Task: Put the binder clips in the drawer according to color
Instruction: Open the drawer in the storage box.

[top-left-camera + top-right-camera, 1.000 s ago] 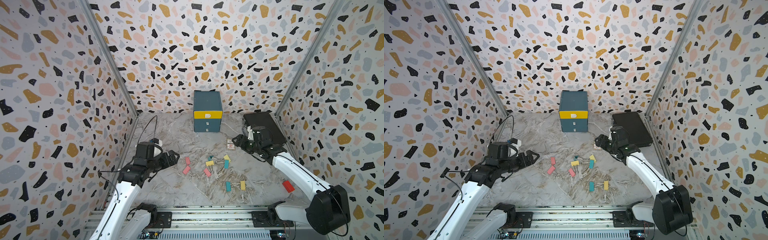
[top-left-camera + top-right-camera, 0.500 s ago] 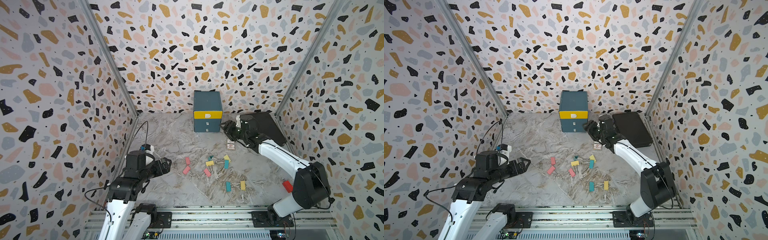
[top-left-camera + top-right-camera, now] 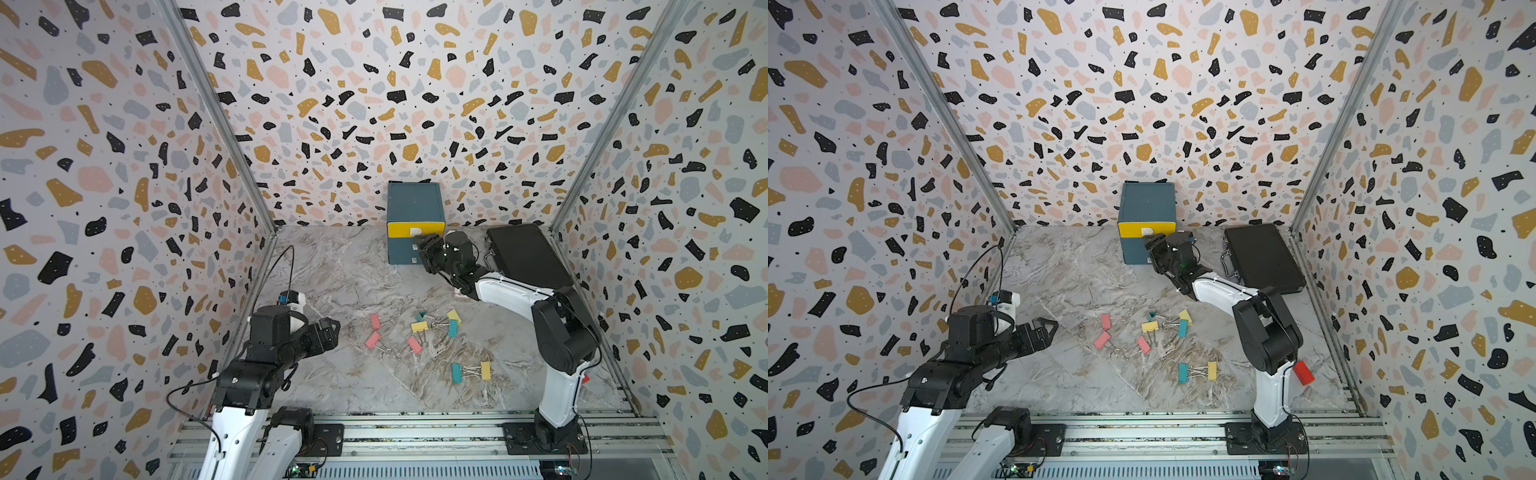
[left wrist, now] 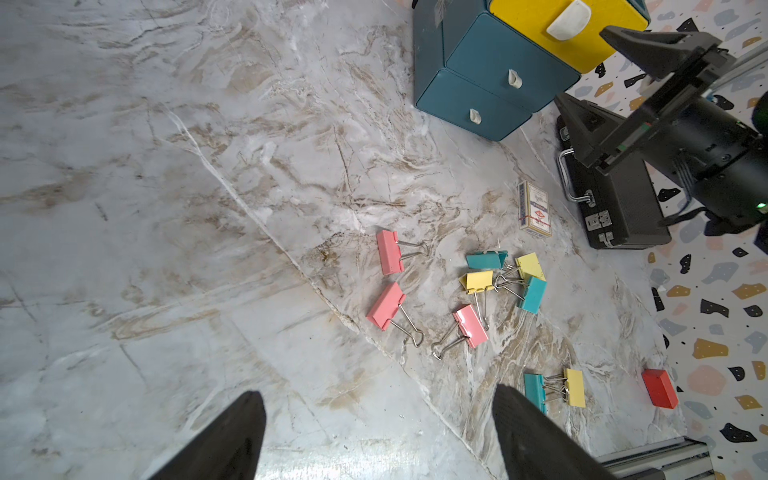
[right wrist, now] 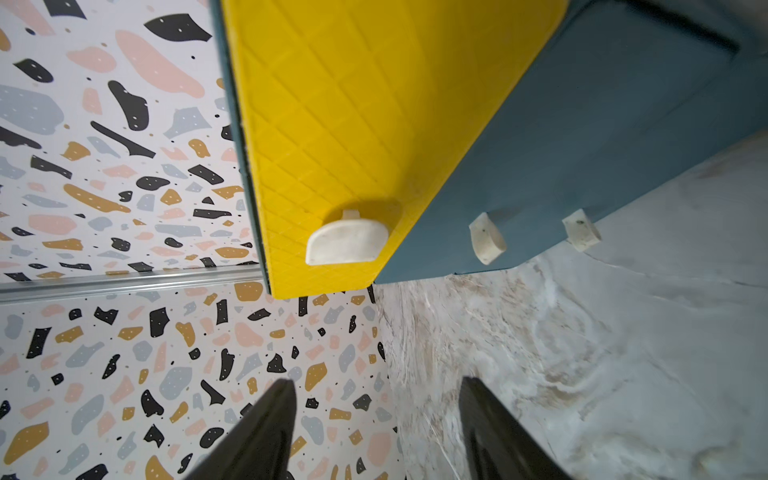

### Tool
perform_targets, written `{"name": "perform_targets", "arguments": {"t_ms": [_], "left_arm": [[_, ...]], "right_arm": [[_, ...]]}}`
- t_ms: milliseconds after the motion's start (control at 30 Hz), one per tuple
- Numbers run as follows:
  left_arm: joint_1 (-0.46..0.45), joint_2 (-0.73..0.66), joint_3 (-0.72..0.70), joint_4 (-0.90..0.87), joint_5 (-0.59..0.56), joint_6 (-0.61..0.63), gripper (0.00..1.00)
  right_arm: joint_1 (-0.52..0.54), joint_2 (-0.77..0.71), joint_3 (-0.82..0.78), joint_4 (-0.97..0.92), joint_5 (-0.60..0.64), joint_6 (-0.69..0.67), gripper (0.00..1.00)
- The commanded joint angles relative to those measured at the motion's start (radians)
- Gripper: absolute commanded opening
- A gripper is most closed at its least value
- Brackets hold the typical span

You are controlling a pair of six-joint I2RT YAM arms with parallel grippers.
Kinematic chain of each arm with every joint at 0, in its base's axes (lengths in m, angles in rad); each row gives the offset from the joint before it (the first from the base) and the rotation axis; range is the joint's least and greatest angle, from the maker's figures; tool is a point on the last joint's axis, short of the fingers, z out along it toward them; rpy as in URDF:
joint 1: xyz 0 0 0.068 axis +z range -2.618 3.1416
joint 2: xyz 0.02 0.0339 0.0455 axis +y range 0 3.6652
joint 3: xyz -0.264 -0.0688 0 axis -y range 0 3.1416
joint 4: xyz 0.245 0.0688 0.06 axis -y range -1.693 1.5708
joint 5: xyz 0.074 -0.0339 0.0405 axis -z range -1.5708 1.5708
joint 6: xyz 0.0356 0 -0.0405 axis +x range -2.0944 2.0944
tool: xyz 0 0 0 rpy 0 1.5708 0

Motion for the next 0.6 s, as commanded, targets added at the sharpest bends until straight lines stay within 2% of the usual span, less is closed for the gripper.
{"name": "perform_targets", "arguments": {"t_ms": [0, 267, 567], "left_arm": [[0.005, -0.016, -0.011, 0.029, -0.011, 0.008, 0.89], [0.005, -0.022, -0.016, 0.039, 0.003, 0.008, 0.88], [0.005, -0.023, -0.021, 0.046, 0.018, 0.008, 0.88]], "right_arm": [[0.004, 0.029, 0.069, 0.112, 0.067, 0.07, 0.67], [0.008, 0.085, 0.1, 0.18, 0.147, 0.087, 0.65], [0.008, 0.144, 0.142, 0.236, 0.176, 0.119, 0.65]]}}
